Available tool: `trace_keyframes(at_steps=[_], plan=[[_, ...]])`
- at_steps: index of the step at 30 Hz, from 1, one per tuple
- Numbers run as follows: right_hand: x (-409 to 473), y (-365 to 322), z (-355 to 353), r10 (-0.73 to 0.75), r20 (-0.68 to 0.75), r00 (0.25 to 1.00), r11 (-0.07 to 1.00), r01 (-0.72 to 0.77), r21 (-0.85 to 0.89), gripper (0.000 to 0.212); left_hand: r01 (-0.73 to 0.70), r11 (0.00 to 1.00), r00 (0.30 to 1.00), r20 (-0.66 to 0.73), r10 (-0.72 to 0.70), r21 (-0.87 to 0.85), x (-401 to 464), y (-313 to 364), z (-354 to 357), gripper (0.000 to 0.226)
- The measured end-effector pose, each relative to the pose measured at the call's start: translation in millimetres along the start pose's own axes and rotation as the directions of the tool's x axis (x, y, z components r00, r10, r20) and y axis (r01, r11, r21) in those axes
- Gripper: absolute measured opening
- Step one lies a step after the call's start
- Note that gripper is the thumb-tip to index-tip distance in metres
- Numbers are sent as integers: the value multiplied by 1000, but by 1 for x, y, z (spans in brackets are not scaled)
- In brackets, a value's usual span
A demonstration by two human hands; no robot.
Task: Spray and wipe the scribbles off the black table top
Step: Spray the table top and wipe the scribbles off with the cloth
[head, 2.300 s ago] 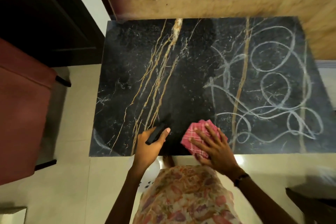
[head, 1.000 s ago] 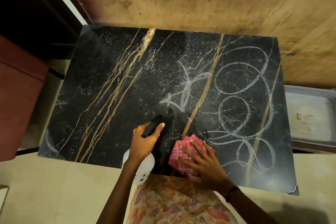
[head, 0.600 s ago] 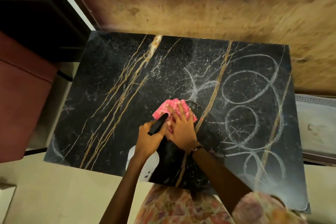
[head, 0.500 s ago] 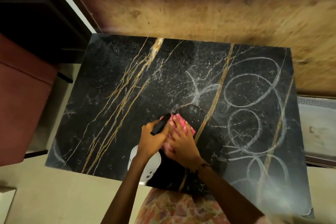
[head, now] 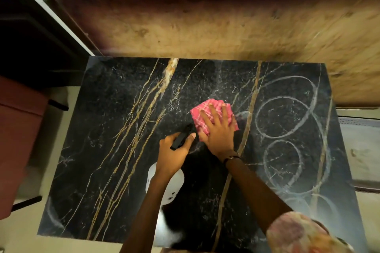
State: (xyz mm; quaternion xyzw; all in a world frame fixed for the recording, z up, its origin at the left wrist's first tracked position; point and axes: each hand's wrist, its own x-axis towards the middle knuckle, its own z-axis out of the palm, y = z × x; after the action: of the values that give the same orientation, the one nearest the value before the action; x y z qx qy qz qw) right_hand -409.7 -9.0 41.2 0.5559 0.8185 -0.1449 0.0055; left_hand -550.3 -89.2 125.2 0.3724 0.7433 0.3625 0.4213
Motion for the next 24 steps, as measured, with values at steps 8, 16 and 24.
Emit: trace_keyframes(at_steps=[8, 16, 24], plan=[[-61, 20, 22, -442, -36, 897, 890, 433, -143, 62, -1, 1000, 999, 35, 2, -27, 38, 16, 7, 30], [26, 71, -17, -31, -59, 998, 997, 27, -78, 62, -47, 999, 996, 78, 49, -19, 67, 26, 10, 44], [68, 7, -5, -233, -58, 971, 969, 227, -101, 56, -39, 999, 996, 77, 41, -27, 94, 41, 14, 40]])
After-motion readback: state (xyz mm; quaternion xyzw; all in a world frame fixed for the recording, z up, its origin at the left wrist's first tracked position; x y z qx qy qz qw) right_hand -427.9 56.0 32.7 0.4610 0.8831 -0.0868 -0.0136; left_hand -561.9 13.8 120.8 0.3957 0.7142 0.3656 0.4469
